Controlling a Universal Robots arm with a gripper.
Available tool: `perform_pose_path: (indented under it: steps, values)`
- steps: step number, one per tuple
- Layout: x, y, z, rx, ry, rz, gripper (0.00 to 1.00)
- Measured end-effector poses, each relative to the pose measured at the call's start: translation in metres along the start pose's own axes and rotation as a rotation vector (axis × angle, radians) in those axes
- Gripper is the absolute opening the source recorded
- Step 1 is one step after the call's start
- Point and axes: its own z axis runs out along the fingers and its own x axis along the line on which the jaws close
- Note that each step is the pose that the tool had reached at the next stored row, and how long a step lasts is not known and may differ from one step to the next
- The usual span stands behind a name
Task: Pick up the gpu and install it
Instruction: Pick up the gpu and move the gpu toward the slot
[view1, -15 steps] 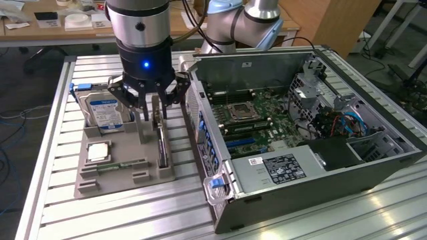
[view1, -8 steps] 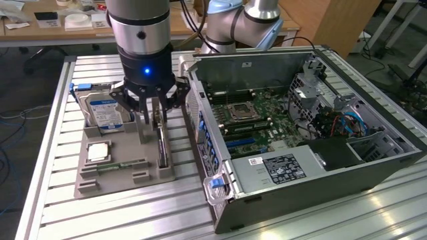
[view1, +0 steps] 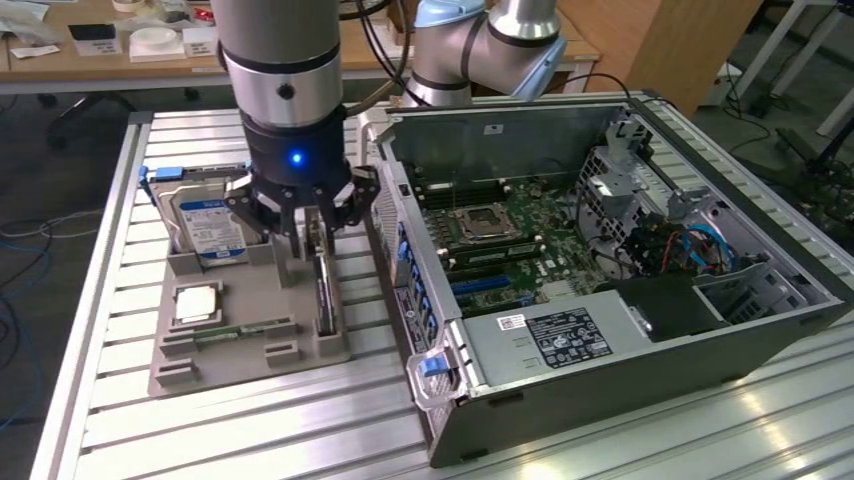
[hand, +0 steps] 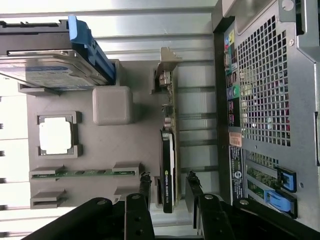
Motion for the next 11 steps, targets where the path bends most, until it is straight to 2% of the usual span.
perform_pose_path:
  steps: [11]
  values:
    - [-0.0009, -0.0005, 0.0087, 0.0000, 0.0000, 0.000, 0.42]
